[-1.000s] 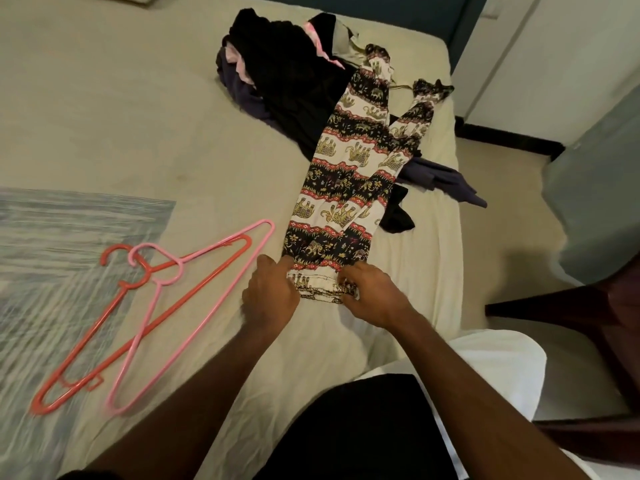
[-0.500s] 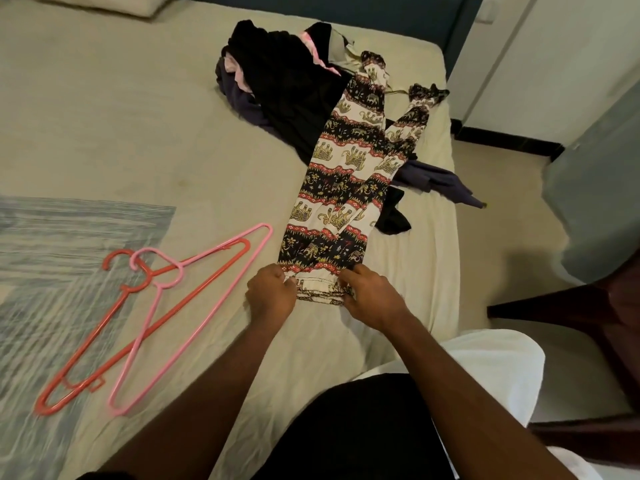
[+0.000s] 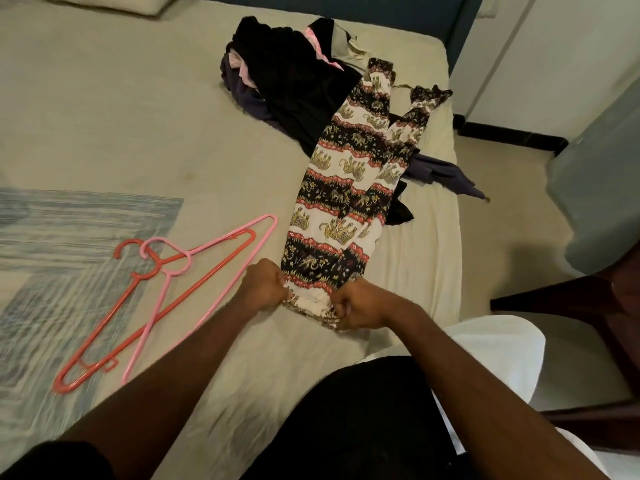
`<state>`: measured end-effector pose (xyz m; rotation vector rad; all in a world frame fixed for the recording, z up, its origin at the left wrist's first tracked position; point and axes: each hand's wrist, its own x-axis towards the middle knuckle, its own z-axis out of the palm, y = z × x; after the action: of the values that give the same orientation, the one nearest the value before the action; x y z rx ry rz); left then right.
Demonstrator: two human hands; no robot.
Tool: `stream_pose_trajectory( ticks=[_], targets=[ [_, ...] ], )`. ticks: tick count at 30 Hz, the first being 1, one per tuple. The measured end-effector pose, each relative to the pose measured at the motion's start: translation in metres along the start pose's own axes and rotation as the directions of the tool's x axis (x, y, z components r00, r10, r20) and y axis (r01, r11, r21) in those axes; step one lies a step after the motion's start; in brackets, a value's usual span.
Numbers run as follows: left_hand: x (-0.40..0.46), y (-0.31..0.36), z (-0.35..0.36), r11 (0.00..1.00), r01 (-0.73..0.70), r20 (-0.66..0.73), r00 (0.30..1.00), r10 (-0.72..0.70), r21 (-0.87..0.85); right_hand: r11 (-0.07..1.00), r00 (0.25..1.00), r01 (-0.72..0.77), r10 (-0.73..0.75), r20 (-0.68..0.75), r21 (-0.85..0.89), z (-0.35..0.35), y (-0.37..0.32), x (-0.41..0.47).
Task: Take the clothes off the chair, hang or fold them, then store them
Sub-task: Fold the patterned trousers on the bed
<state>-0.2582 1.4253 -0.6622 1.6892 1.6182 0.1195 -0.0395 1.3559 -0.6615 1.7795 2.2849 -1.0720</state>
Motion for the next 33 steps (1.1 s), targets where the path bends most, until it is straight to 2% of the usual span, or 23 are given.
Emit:
stream_pose_trajectory(
  ticks=[4,8,10,13,17,22,27,33],
  targets=[
    [-0.031,-0.037,-0.014,0.991,-0.050,0.178,0.984,0.027,0.125,0.985,0.975,0.078,-0.107,0.195,0.155,0.026,-0.026,-0.007],
    [-0.047,-0.050,-0.024,0.977,-0.117,0.175,0.981,0.086,0.180,0.936,0.959,0.054,-0.145,0.242,0.349,0.030,-0.037,-0.009],
    [-0.043,-0.037,-0.027,0.970,-0.156,0.086,0.986,0.142,0.187,0.913,0.984,0.028,-0.098,0.151,0.407,0.020,-0.029,-0.008],
    [-0.028,0.006,-0.023,0.954,-0.240,-0.062,0.965,0.255,0.182,0.961,0.990,0.063,-0.026,-0.137,0.271,-0.009,-0.007,-0.008],
    [0.007,0.091,0.005,0.917,-0.373,-0.003,0.926,0.377,0.144,0.973,0.919,-0.043,0.128,-0.373,0.229,-0.059,0.049,-0.025],
    [0.069,0.200,0.052,0.871,-0.462,0.038,0.886,0.462,0.166,0.926,0.830,-0.181,0.325,-0.453,0.332,-0.109,0.156,-0.059],
    [0.141,0.302,0.086,0.893,-0.420,-0.006,0.904,0.427,0.161,0.894,0.752,-0.144,0.378,-0.540,0.424,-0.169,0.266,-0.079],
    [0.192,0.366,0.090,0.941,-0.310,-0.007,0.950,0.314,0.133,0.886,0.802,-0.166,0.377,-0.464,0.432,-0.238,0.329,-0.073]
  ],
)
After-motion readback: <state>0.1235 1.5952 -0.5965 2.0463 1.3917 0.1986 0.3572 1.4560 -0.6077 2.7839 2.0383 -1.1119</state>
